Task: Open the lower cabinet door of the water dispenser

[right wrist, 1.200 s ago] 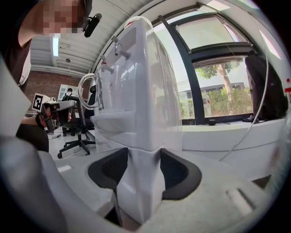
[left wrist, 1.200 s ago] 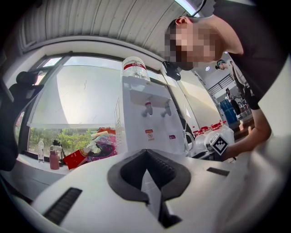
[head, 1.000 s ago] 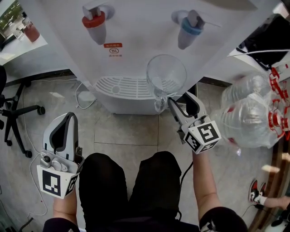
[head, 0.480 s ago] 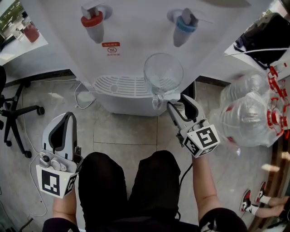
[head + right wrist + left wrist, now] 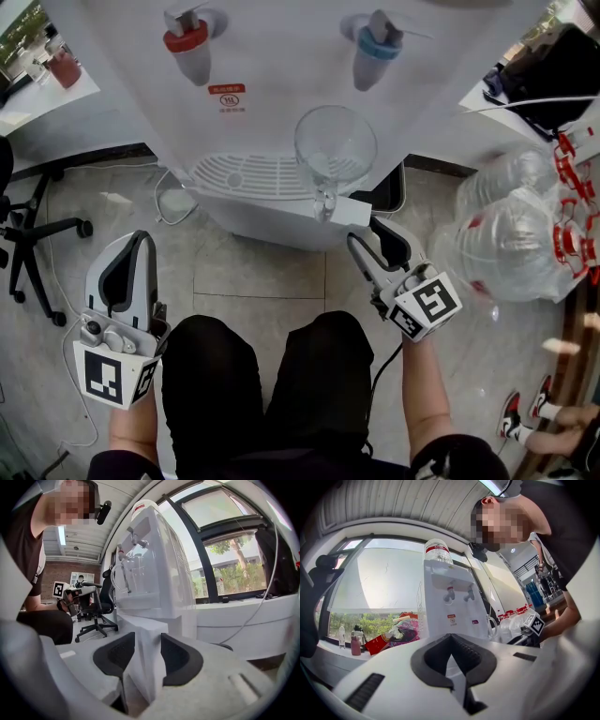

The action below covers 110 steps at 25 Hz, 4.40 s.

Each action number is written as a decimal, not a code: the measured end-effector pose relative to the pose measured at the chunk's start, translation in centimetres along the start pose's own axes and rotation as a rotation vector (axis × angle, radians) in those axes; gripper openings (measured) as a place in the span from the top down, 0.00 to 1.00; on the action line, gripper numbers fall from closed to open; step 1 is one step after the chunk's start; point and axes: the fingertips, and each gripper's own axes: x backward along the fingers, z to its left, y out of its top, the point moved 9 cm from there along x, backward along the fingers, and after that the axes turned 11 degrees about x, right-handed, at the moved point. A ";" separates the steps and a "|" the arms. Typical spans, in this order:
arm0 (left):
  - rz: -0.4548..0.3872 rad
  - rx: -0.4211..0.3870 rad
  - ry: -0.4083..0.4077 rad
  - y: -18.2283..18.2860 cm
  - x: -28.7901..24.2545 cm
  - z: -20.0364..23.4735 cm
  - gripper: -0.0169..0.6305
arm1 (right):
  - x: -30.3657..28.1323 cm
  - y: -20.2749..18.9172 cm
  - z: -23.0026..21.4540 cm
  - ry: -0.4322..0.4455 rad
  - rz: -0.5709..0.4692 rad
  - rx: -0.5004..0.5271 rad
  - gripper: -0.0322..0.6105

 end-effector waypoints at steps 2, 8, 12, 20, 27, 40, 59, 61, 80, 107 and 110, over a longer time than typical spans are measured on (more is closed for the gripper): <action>0.003 -0.002 -0.006 -0.1 -0.1 -0.2 0.96 | 0.3 -0.3 0.2 0.031 0.014 0.018 0.68; 0.005 0.000 -0.012 -0.3 -0.1 -0.4 0.96 | 1.7 -0.7 -2.6 -0.061 0.031 0.054 0.89; 0.005 -0.006 -0.003 -0.1 0.0 -0.4 0.96 | -0.5 0.1 -3.8 -0.109 0.046 0.125 0.94; 0.005 -0.010 0.013 -0.1 0.6 0.0 0.96 | -1.0 0.0 -4.0 -0.053 0.038 0.083 0.95; 0.006 0.007 0.023 -0.3 0.9 0.1 0.96 | -1.3 0.2 -0.5 0.080 0.073 0.116 0.95; 0.008 -0.011 0.056 0.1 2.5 -0.1 0.96 | -3.5 2.2 6.5 0.500 0.043 0.297 0.95; 0.015 -0.063 0.153 0.9 5.6 1.5 0.96 | -8.4 4.6 13.1 0.857 0.084 0.378 0.95; 0.024 -0.061 0.167 0.8 6.1 1.7 0.96 | -8.8 4.7 13.6 0.877 0.078 0.386 0.95; 0.026 -0.077 0.178 0.7 6.8 2.6 0.96 | -10.5 5.2 15.3 0.904 0.041 0.406 0.95; -0.019 0.068 -0.047 4.4 -0.7 0.4 0.96 | -6.2 13.2 13.1 0.359 -0.066 0.125 0.95; 0.018 0.112 -0.047 5.9 -0.7 -0.8 0.96 | -4.2 14.3 13.0 0.311 -0.030 0.080 0.95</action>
